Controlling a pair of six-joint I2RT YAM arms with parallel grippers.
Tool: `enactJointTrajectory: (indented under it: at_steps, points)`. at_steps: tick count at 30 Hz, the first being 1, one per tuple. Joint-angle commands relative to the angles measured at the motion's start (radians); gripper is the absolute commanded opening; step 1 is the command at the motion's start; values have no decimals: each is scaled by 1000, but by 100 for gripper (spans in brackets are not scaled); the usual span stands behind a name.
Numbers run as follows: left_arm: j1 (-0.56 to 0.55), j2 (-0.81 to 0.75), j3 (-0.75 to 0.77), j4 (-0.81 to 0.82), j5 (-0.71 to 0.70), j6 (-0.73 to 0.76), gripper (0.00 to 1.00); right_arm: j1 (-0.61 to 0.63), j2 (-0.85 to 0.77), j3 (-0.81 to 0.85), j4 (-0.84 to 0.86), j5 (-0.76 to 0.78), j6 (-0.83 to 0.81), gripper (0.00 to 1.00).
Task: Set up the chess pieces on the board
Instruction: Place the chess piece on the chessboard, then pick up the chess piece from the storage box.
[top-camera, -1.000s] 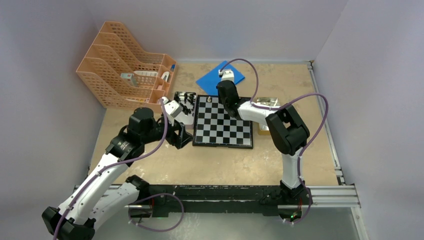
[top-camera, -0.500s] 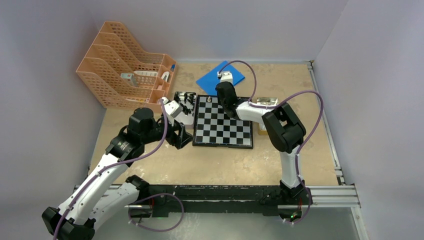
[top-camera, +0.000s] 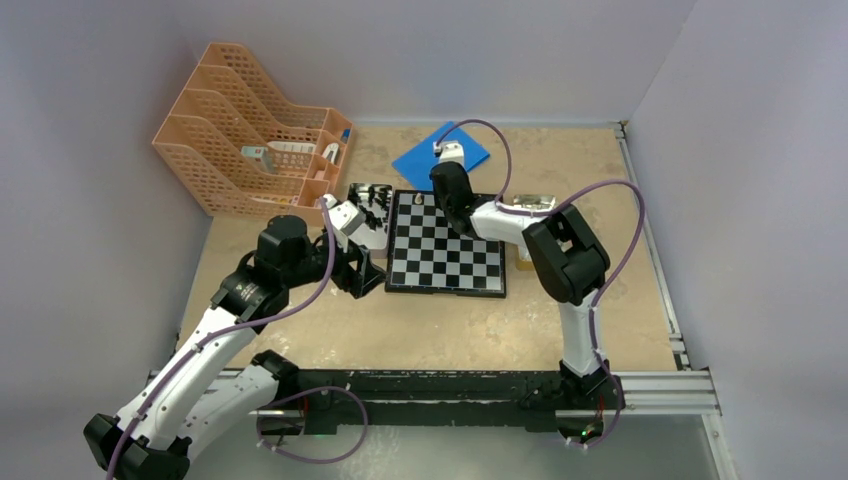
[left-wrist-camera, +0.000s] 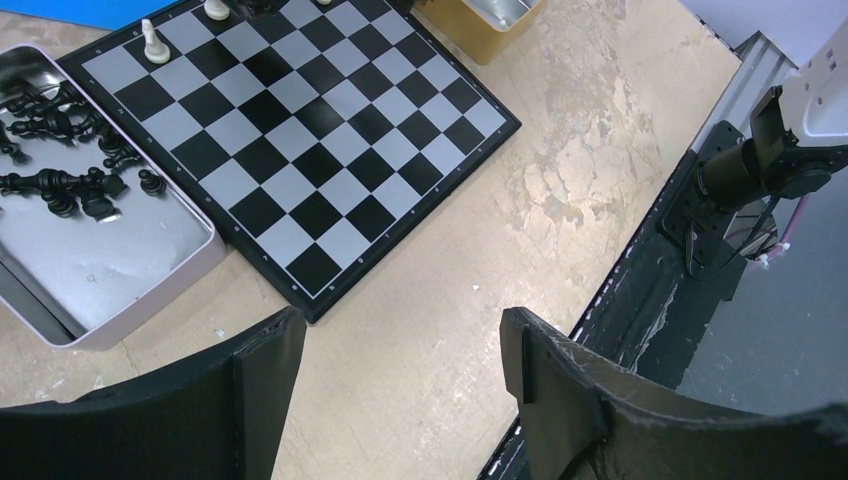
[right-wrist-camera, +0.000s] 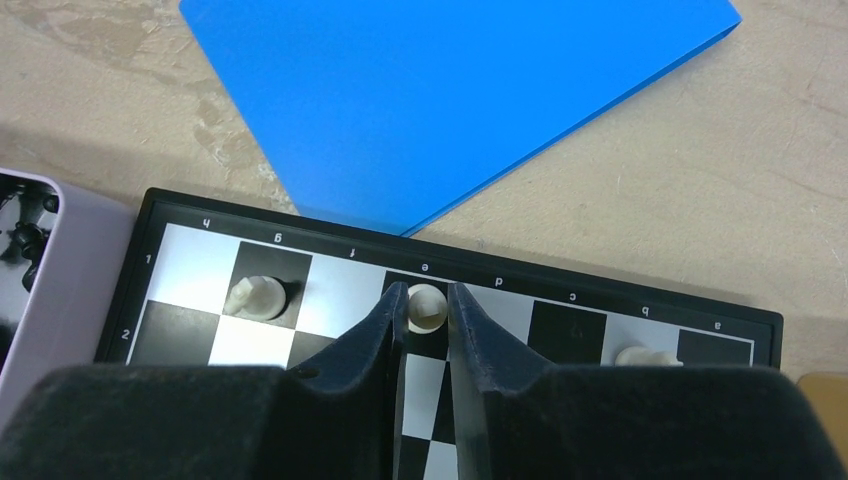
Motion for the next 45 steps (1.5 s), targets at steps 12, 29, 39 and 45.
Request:
enactJointTrajectory:
  at_steps: [12,29,39,45]
  points:
    - [4,-17,-1,32,11,1,72,1,2,79,-50,-15,20,28]
    - [4,3,1,44,34,-32,72,-18,-204,107,-184,-68,-9,48]
    - [4,69,66,-40,-59,-70,73,-166,-370,17,-274,-124,-47,44]
    - [4,65,44,-38,-21,-53,79,-262,-407,-43,-324,-59,-81,41]
